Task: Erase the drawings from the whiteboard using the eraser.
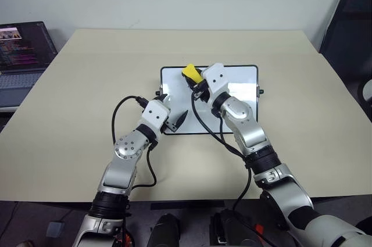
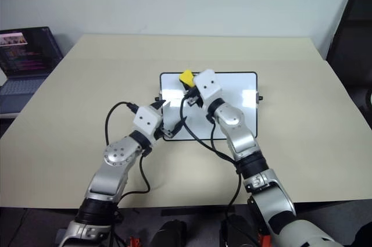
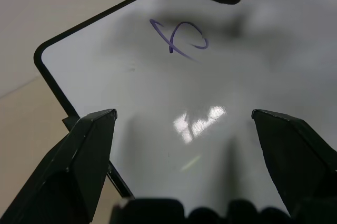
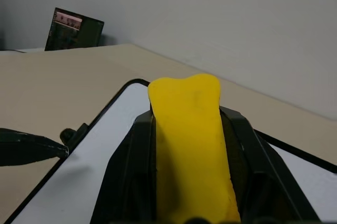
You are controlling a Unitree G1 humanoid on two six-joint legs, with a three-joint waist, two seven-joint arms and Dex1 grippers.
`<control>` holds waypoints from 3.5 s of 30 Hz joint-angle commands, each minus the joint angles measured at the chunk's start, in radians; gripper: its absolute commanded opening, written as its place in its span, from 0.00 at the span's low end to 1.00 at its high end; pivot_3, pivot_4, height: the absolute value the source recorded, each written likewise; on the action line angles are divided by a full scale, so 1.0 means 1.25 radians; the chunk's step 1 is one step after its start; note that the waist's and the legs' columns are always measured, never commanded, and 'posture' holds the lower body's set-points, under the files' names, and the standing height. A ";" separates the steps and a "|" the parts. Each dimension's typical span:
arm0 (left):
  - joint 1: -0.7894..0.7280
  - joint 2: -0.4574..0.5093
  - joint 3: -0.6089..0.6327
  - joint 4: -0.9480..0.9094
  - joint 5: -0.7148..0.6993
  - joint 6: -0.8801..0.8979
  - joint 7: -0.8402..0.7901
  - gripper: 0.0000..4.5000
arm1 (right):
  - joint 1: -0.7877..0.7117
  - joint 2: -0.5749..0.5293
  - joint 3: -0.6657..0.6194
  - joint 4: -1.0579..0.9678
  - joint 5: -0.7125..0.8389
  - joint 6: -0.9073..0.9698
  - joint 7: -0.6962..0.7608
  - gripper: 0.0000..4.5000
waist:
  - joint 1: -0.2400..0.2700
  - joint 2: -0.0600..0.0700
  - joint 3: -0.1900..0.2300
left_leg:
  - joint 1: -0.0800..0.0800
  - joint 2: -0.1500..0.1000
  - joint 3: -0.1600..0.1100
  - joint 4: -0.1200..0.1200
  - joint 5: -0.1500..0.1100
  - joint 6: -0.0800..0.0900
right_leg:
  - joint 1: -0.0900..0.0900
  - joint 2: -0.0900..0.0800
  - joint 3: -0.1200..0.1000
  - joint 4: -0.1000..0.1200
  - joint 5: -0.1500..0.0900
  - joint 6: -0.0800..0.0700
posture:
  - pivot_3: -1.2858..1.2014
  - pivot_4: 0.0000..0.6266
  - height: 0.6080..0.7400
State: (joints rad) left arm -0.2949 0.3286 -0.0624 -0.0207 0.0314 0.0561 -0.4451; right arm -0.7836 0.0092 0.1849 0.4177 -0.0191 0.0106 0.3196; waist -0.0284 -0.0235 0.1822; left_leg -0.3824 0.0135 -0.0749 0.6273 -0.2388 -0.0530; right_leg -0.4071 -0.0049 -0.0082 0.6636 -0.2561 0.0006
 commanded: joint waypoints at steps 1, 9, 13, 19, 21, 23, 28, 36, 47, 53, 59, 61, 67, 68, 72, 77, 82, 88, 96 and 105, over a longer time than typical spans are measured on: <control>-0.008 0.000 0.001 -0.016 -0.012 -0.006 -0.003 1.00 | -0.041 0.010 0.014 0.047 -0.031 -0.036 -0.017 0.28 | 0.000 0.000 0.000 | 0.000 0.000 0.000 0.000 0.000 0.000 | 0.000 0.000 0.000 0.000 0.000 0.000 | 0.52 0.24 1.00; -0.011 0.001 -0.002 -0.017 -0.017 0.007 -0.009 1.00 | -0.084 0.008 0.022 0.124 -0.094 -0.004 -0.082 0.28 | 0.000 0.000 0.000 | 0.000 0.000 0.000 0.000 0.000 0.000 | 0.000 0.000 0.000 0.000 0.002 -0.003 | 0.52 0.24 1.00; -0.013 -0.001 -0.007 -0.019 -0.018 0.011 -0.010 1.00 | -0.065 0.001 0.022 0.107 -0.101 0.008 -0.081 0.28 | 0.000 0.000 0.000 | 0.000 0.000 0.000 0.000 0.000 0.000 | 0.000 0.000 0.000 0.001 0.001 -0.003 | 0.52 0.24 1.00; -0.019 0.003 -0.004 -0.014 -0.019 0.011 -0.010 1.00 | 0.012 -0.028 0.023 0.016 -0.097 0.054 -0.058 0.28 | 0.001 0.000 0.000 | 0.000 0.000 0.000 0.000 0.000 0.000 | 0.000 0.000 0.000 0.001 0.001 -0.002 | 0.52 0.24 1.00; -0.019 0.003 -0.003 -0.013 -0.019 0.011 -0.009 1.00 | 0.045 -0.038 0.023 -0.019 -0.098 0.076 -0.051 0.28 | 0.002 0.000 0.000 | 0.000 0.000 0.000 0.000 0.000 0.000 | 0.000 0.000 0.000 0.001 0.001 -0.002 | 0.52 0.24 1.00; -0.019 0.002 -0.001 -0.015 -0.019 0.013 -0.005 1.00 | 0.094 -0.059 0.028 -0.069 -0.104 0.100 -0.039 0.28 | 0.002 0.000 0.000 | 0.000 0.000 0.000 0.000 0.000 0.000 | 0.000 0.000 0.000 0.001 0.001 -0.002 | 0.52 0.24 1.00; -0.018 0.001 -0.001 -0.014 -0.019 0.012 -0.003 1.00 | 0.176 -0.105 0.027 -0.164 -0.105 0.146 -0.015 0.28 | 0.003 0.000 0.000 | 0.001 0.000 -0.001 0.001 0.000 0.000 | 0.001 0.000 0.000 0.001 0.000 0.000 | 0.52 0.24 1.00; -0.031 0.002 -0.004 0.003 -0.021 0.005 -0.012 1.00 | 0.106 -0.075 0.004 -0.146 -0.082 0.099 -0.046 0.28 | 0.001 0.000 0.000 | 0.002 0.000 -0.001 0.002 0.001 0.001 | 0.002 0.001 -0.001 0.002 0.002 -0.001 | 0.52 0.24 1.00; -0.024 0.004 0.000 -0.001 -0.019 0.003 -0.013 1.00 | 0.021 0.000 0.004 -0.045 -0.077 -0.029 -0.076 0.28 | 0.000 0.000 0.000 | 0.000 0.000 -0.001 0.000 0.000 0.000 | 0.000 0.001 0.000 0.000 0.002 -0.001 | 0.52 0.24 1.00; -0.016 0.008 0.006 -0.013 -0.017 0.007 -0.007 1.00 | 0.013 0.021 0.041 0.041 -0.101 -0.033 -0.066 0.28 | 0.000 0.000 0.000 | 0.000 0.001 0.000 0.000 0.000 0.000 | 0.000 0.001 0.000 0.001 0.002 -0.001 | 0.52 0.24 1.00; -0.015 0.009 0.005 -0.023 -0.016 0.014 -0.003 1.00 | -0.043 0.027 0.043 0.141 -0.110 -0.035 -0.069 0.28 | -0.003 0.000 0.000 | 0.001 0.001 0.000 0.001 0.000 0.000 | 0.000 0.001 0.000 0.001 0.002 -0.001 | 0.52 0.24 1.00; -0.017 0.009 0.005 -0.025 -0.015 0.017 -0.002 1.00 | -0.066 0.017 0.034 0.171 -0.113 -0.035 -0.078 0.28 | -0.002 0.000 0.000 | 0.001 0.001 0.000 0.001 0.001 0.000 | 0.000 0.001 0.000 0.002 0.002 -0.001 | 0.52 0.24 1.00; -0.015 0.011 0.001 -0.027 -0.016 0.018 -0.003 1.00 | -0.075 -0.001 0.029 0.192 -0.113 -0.049 -0.080 0.28 | -0.001 0.000 0.000 | 0.001 0.001 0.000 0.001 0.001 0.001 | 0.000 0.001 0.000 0.002 0.003 -0.002 | 0.52 0.24 1.00; -0.016 0.011 0.001 -0.027 -0.016 0.018 -0.002 1.00 | -0.068 -0.002 0.030 0.184 -0.114 -0.046 -0.078 0.28 | -0.001 0.000 0.000 | 0.001 0.001 0.000 0.001 0.001 0.001 | 0.000 0.001 0.000 0.002 0.003 -0.002 | 0.52 0.24 1.00; -0.020 0.010 -0.001 -0.020 -0.017 0.016 -0.004 1.00 | -0.006 -0.019 0.046 0.113 -0.121 -0.012 -0.052 0.28 | 0.001 0.000 0.000 | 0.001 0.001 0.000 0.001 0.001 0.001 | 0.000 0.001 0.000 0.002 0.003 -0.002 | 0.52 0.24 1.00; -0.025 0.011 0.000 -0.016 -0.017 0.016 -0.003 1.00 | 0.096 -0.073 0.059 -0.003 -0.139 0.053 -0.011 0.28 | 0.004 0.000 0.000 | 0.001 0.000 -0.001 0.001 0.001 0.001 | 0.001 0.001 0.000 0.001 0.002 -0.001 | 0.52 0.24 1.00; -0.020 0.015 0.003 -0.021 -0.018 0.015 -0.003 1.00 | 0.192 -0.152 0.050 -0.092 -0.140 0.095 0.032 0.28 | 0.006 0.000 -0.001 | 0.002 0.000 -0.001 0.002 0.001 0.001 | 0.002 0.000 0.000 0.001 0.003 -0.001 | 0.52 0.24 1.00; -0.026 0.013 0.000 -0.012 -0.018 0.012 -0.001 1.00 | 0.187 -0.169 0.035 -0.111 -0.124 0.095 0.031 0.28 | 0.007 0.000 -0.001 | 0.003 0.000 -0.001 0.002 0.002 0.002 | 0.003 0.001 -0.001 0.002 0.003 -0.001 | 0.52 0.24 1.00; -0.029 0.006 -0.006 -0.008 -0.021 0.008 -0.003 1.00 | 0.189 -0.138 -0.001 -0.188 -0.056 0.131 0.030 0.28 | 0.007 0.000 -0.001 | 0.002 0.000 -0.001 0.002 0.002 0.002 | 0.002 0.001 0.000 0.001 0.004 0.000 | 0.52 0.24 1.00; -0.023 0.000 -0.006 -0.043 -0.054 0.014 -0.035 1.00 | 0.228 -0.195 -0.065 -0.426 0.010 0.283 0.069 0.28 | 0.005 0.000 0.000 | -0.001 0.000 0.000 0.001 0.002 0.002 | 0.000 0.000 0.000 -0.001 0.003 0.000 | 0.52 0.24 1.00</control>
State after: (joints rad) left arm -0.3157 0.3288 -0.0746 -0.0194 -0.0101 0.0823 -0.4758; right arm -0.4957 -0.2203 0.1345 -0.0530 -0.0177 0.3471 0.4011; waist -0.0224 -0.0234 0.1820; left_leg -0.3830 0.0135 -0.0755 0.6289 -0.2368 -0.0507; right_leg -0.4067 -0.0045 -0.0087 0.6626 -0.2518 0.0006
